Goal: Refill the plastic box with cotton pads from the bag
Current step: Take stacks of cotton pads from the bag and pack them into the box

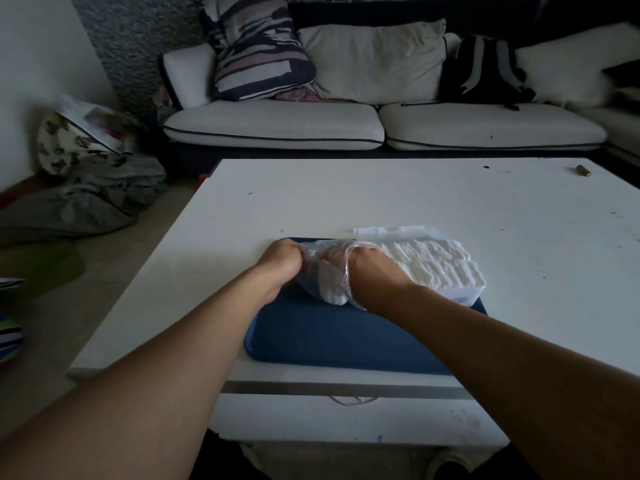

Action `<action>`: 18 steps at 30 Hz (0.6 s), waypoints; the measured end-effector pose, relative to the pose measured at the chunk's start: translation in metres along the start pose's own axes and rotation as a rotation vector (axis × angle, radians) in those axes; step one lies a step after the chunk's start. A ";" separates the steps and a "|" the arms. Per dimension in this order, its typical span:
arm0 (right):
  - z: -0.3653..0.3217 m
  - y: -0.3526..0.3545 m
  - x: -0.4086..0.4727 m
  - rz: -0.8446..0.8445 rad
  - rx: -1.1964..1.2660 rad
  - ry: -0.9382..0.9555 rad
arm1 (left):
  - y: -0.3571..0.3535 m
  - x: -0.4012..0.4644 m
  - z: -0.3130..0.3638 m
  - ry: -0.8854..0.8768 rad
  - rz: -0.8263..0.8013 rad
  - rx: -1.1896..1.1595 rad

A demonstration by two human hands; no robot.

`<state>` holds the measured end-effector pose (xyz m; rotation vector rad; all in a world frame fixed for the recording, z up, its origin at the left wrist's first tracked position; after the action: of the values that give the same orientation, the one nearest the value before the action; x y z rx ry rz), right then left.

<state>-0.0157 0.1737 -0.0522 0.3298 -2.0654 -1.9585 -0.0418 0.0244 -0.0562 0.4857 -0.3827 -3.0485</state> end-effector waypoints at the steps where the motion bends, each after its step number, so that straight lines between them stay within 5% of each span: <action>1: -0.005 0.002 0.002 -0.049 -0.033 -0.008 | 0.000 -0.001 0.001 -0.007 -0.001 0.001; 9: 0.003 -0.013 0.003 0.019 0.139 -0.207 | 0.000 -0.004 0.004 0.057 0.036 -0.103; 18: 0.004 -0.004 -0.005 -0.043 0.015 -0.136 | 0.000 0.009 -0.010 0.265 -0.274 -0.092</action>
<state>-0.0123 0.1790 -0.0562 0.2528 -2.1737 -2.0436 -0.0474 0.0211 -0.0679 0.9986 -0.1762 -3.1733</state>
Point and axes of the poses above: each hand's wrist, its own x-axis towards the middle knuckle, its own y-axis out of the back of the hand, z = x × y, the point moved 1 cm from there along x, towards the middle knuckle, and after that the axes turned 9 degrees about -x, right-handed, at the moved point
